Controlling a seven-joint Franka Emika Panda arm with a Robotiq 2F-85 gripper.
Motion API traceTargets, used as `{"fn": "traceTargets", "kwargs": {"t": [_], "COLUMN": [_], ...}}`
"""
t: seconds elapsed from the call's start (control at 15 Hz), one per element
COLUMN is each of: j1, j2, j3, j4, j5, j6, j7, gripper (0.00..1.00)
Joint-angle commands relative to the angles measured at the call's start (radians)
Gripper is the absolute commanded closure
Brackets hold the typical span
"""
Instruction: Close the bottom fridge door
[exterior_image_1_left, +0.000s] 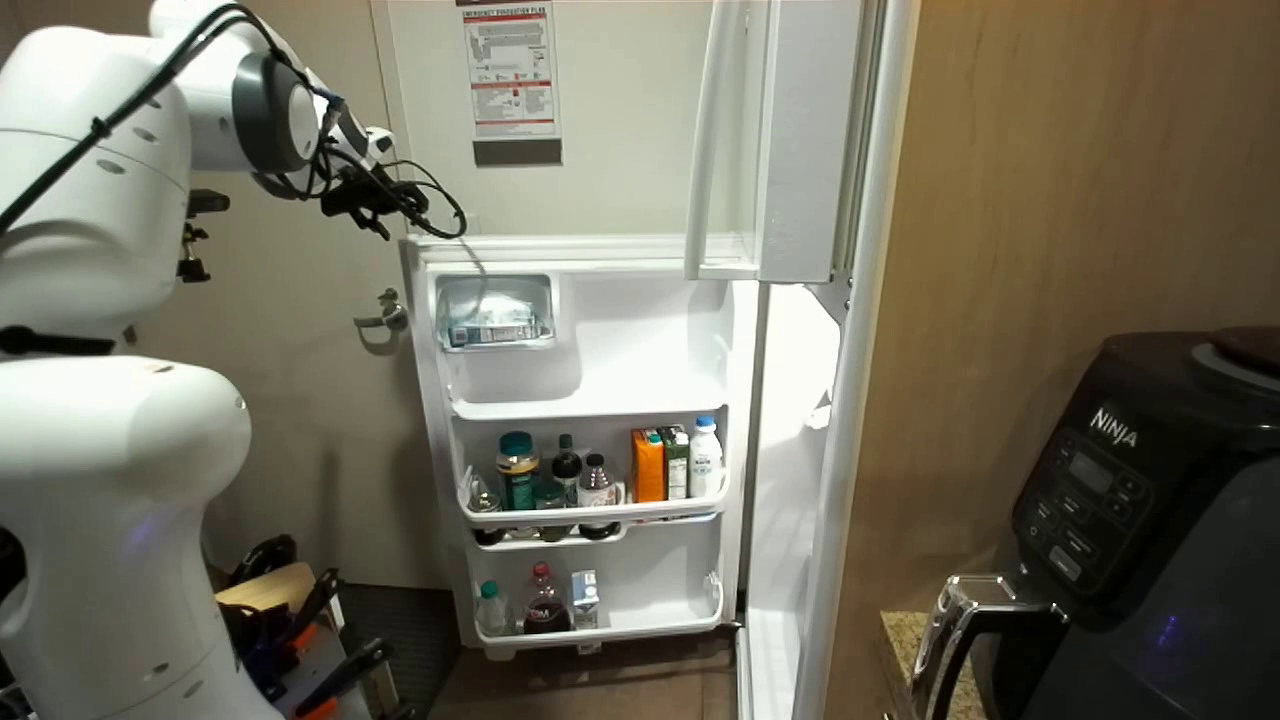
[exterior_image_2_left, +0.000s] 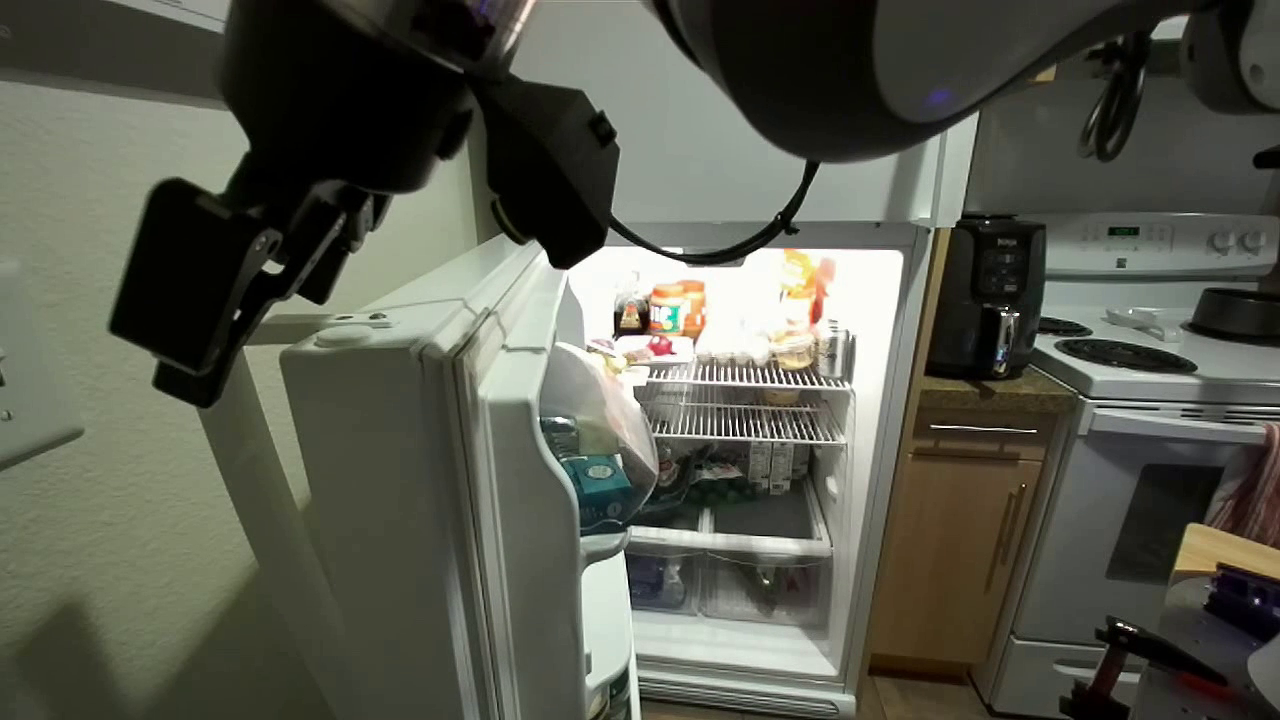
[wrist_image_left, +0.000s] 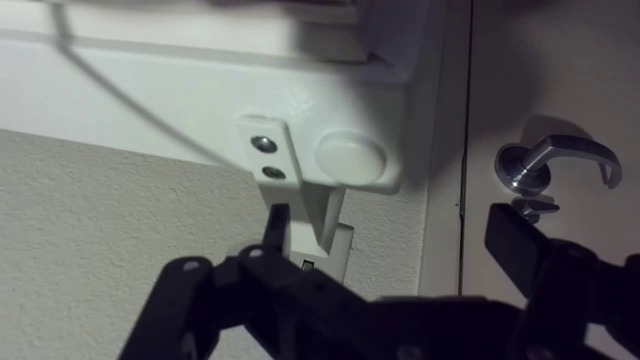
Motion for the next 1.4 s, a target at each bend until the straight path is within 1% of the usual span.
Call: {"fn": "traceTargets", "kwargs": {"t": [0.0, 0.27, 0.6, 1.0, 1.33], "j1": [-0.007, -0.012, -0.023, -0.044, -0.075], "j2": [0.030, 0.051, 0.053, 0.009, -0.054], "j3": [0.005, 0.006, 0.015, 0.021, 0.044], "j4": [0.025, 0.036, 0.021, -0.027, -0.079], "j5": [0.004, 0.006, 0.025, 0.068, 0.130], "j6": [0.021, 0.027, 0.026, -0.037, -0.131], "j7": [-0.029, -0.033, -0.035, -0.035, -0.052], "gripper": [0.00, 0.00, 0.00, 0.00, 0.00]}}
